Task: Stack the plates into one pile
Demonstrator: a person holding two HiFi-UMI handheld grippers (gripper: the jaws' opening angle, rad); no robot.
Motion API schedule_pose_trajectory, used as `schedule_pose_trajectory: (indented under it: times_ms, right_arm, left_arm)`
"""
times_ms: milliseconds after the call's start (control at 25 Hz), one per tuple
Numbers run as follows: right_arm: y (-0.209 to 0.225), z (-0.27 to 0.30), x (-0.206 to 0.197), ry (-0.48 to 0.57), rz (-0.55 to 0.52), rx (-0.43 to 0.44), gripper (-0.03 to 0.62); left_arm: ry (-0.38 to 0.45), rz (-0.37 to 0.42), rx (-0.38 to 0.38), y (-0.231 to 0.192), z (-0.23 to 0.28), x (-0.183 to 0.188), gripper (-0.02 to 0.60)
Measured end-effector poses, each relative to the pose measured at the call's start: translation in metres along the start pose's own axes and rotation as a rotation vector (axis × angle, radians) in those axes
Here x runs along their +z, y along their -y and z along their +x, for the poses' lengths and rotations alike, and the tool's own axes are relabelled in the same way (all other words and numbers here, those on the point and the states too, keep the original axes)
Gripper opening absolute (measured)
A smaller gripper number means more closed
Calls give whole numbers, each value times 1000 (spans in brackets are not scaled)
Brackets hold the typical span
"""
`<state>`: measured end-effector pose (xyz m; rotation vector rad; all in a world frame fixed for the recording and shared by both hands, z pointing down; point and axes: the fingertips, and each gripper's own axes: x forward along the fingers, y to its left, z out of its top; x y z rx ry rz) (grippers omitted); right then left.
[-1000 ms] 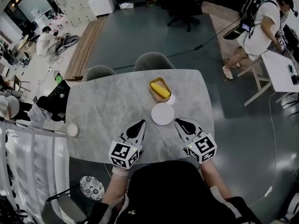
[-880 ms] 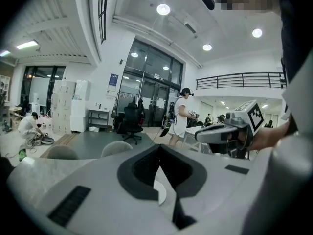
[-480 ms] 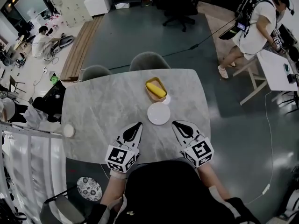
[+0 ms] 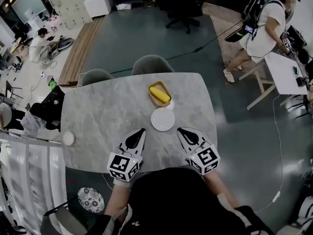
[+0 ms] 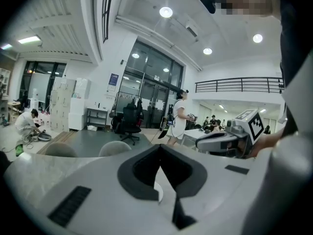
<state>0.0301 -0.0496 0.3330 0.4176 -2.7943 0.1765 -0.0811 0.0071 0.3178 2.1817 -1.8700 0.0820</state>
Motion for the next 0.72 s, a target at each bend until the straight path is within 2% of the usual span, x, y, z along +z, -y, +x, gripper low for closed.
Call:
schedule_pose_trajectory:
  times_ms: [400, 720]
  right_arm:
    - [1, -1, -2, -13, -11, -9, 18]
    - [1, -3, -2, -22, -16, -20, 18]
  left_arm:
    - [-17, -9, 3, -6, -1, -13, 8]
    - [-26, -21, -23, -3, 2, -18, 8]
